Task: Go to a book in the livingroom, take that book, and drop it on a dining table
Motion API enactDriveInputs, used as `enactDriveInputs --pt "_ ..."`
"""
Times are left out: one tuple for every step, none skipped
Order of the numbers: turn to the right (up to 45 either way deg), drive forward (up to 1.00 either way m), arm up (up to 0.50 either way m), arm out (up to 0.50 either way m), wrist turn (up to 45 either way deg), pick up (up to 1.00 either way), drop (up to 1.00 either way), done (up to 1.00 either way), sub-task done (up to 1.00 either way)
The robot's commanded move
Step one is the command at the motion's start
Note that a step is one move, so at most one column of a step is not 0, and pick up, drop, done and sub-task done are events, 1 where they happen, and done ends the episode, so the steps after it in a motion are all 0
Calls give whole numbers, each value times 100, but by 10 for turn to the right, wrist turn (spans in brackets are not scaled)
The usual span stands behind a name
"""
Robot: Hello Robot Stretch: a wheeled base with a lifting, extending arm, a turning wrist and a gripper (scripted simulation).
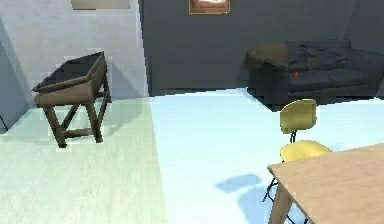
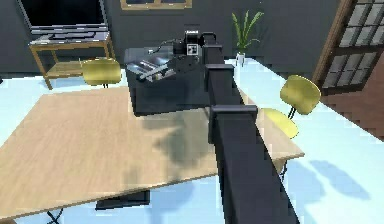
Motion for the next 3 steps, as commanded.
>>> enactDriveInputs --pt "0 0 0 0 60 0 0 0 0" --pt "0 0 -2 0 0 0 0 0 0" --pt "0 0 -32 0 0 0 0 0 0"
